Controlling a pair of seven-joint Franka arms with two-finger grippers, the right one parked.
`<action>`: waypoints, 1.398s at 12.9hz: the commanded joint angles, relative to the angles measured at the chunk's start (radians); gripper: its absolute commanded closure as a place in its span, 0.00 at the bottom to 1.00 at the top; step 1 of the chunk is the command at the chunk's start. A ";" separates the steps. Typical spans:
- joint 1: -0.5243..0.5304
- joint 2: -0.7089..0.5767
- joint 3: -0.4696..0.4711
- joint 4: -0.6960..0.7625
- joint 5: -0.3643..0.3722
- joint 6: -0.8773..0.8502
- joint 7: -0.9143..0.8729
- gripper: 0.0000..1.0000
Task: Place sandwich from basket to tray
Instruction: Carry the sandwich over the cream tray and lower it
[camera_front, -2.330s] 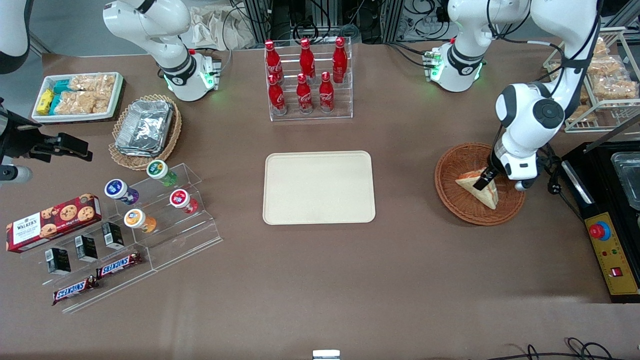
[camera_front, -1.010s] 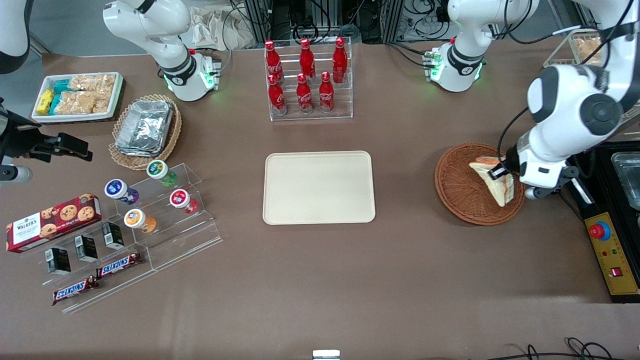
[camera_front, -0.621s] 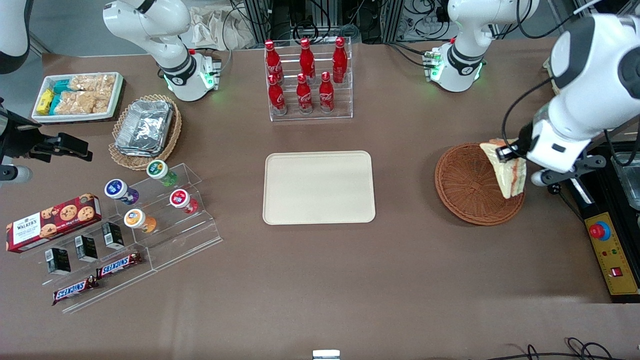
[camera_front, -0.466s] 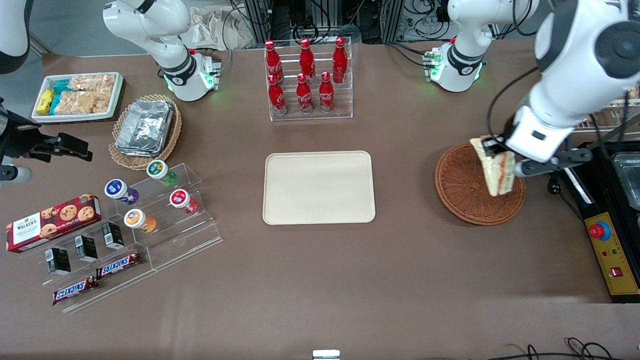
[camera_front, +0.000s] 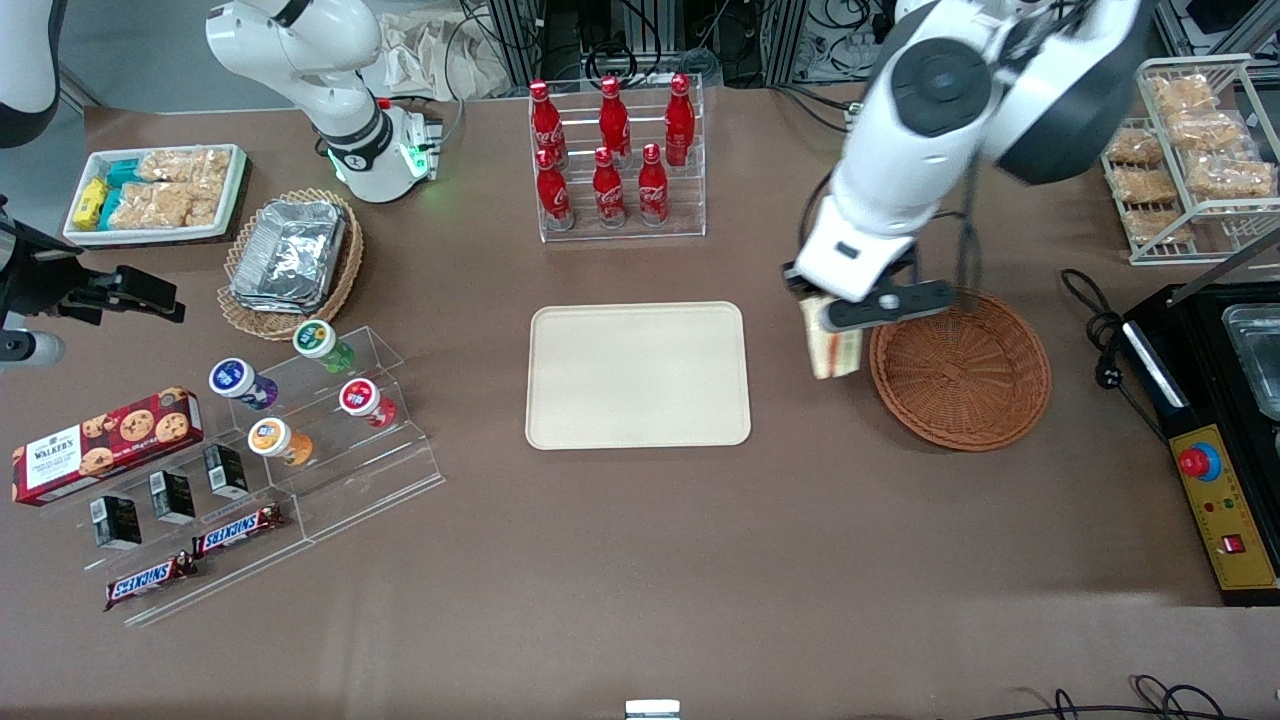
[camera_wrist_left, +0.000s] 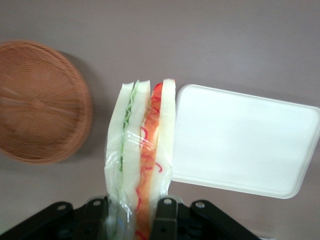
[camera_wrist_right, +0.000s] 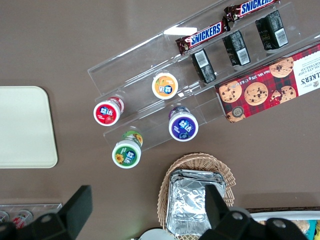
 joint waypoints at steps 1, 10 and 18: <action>-0.087 0.140 -0.001 -0.019 0.076 0.125 -0.102 1.00; -0.162 0.390 0.002 -0.153 0.337 0.495 -0.248 1.00; -0.176 0.461 0.002 -0.148 0.441 0.506 -0.249 0.00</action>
